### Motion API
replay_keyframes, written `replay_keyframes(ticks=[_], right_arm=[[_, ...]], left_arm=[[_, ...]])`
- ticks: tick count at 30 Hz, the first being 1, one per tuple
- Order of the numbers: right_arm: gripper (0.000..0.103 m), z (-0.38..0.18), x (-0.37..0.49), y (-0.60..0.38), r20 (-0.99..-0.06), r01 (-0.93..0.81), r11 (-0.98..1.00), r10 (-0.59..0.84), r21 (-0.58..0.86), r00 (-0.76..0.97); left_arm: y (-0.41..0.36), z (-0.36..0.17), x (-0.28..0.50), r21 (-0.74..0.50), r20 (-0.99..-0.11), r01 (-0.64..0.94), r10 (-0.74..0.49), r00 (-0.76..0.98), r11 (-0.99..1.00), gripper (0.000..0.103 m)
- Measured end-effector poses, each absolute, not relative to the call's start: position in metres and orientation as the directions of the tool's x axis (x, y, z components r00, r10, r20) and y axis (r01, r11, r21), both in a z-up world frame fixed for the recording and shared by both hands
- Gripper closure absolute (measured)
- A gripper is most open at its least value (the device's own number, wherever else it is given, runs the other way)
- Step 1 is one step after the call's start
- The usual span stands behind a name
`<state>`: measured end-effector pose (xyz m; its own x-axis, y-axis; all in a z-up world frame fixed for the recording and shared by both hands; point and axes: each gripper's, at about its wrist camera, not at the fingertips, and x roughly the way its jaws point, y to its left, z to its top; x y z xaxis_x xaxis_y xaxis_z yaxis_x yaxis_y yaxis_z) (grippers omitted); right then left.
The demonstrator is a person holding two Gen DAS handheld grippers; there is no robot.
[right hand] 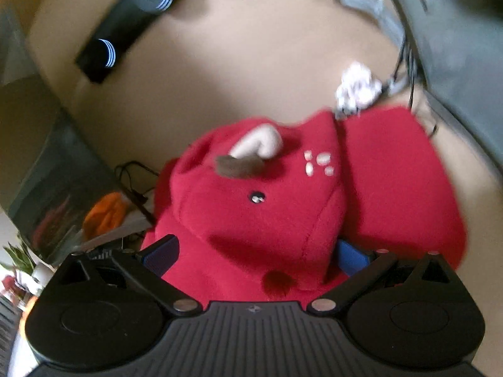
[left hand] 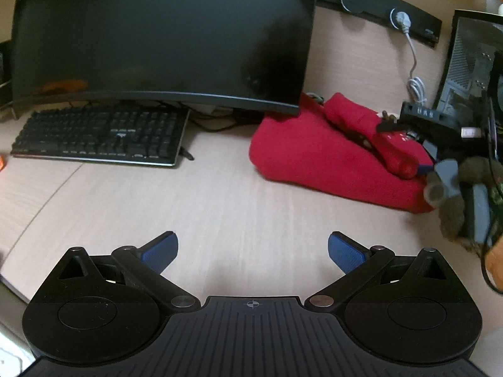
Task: Fold clothes
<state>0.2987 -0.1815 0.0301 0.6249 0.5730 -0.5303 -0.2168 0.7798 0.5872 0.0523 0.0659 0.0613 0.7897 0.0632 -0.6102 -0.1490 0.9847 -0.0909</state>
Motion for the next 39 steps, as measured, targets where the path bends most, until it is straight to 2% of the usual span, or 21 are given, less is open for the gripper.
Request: replay_keyframes(ticks=[1, 5, 8, 14, 16, 18, 25, 28, 31, 35, 39], right_arm=[[0.000, 0.031, 0.302, -0.181, -0.513, -0.221, 0.768, 0.583, 0.601, 0.630], [0.000, 0.066, 0.303, -0.183, -0.322, -0.345, 0.669, 0.665, 0.659, 0.674], [0.000, 0.083, 0.312, -0.180, -0.276, -0.388, 0.636, 0.695, 0.667, 0.664], [0.000, 0.058, 0.337, -0.163, -0.396, -0.279, 0.617, 0.727, 0.736, 0.561], [0.000, 0.063, 0.335, -0.159, -0.389, -0.281, 0.609, 0.732, 0.741, 0.560], [0.000, 0.089, 0.326, -0.159, -0.339, -0.350, 0.602, 0.741, 0.718, 0.579], [0.000, 0.224, 0.280, -0.150, -0.168, -0.587, 0.658, 0.720, 0.472, 0.673], [0.000, 0.285, 0.244, -0.144, -0.052, -0.680, 0.683, 0.714, 0.266, 0.698], [0.000, 0.338, 0.209, -0.139, 0.019, -0.723, 0.676, 0.729, 0.145, 0.685], [0.000, 0.359, 0.182, -0.130, -0.036, -0.701, 0.712, 0.702, 0.029, 0.711], [0.000, 0.307, 0.183, -0.121, -0.185, -0.661, 0.744, 0.639, -0.095, 0.746]], left_arm=[[0.068, 0.062, 0.050, -0.090, -0.609, -0.154, 0.068, 0.790, 0.984, 0.000], [0.074, 0.063, 0.045, -0.096, -0.606, -0.182, 0.087, 0.790, 0.979, 0.000], [0.075, 0.063, 0.040, -0.105, -0.602, -0.196, 0.095, 0.793, 0.975, 0.000], [0.073, 0.065, 0.023, -0.096, -0.603, -0.208, 0.109, 0.790, 0.973, 0.000], [0.072, 0.066, 0.017, -0.091, -0.597, -0.208, 0.114, 0.794, 0.974, 0.000], [0.071, 0.069, 0.012, -0.091, -0.586, -0.202, 0.112, 0.802, 0.975, 0.000], [0.065, 0.084, 0.001, -0.109, -0.530, -0.159, 0.078, 0.844, 0.981, 0.000], [0.064, 0.089, -0.001, -0.130, -0.498, -0.138, 0.055, 0.866, 0.982, 0.000], [0.063, 0.091, 0.000, -0.164, -0.473, -0.116, 0.025, 0.881, 0.980, 0.000], [0.058, 0.089, -0.001, -0.207, -0.452, -0.082, -0.021, 0.892, 0.975, 0.000], [0.055, 0.081, 0.004, -0.211, -0.480, -0.059, -0.050, 0.876, 0.976, 0.000]])
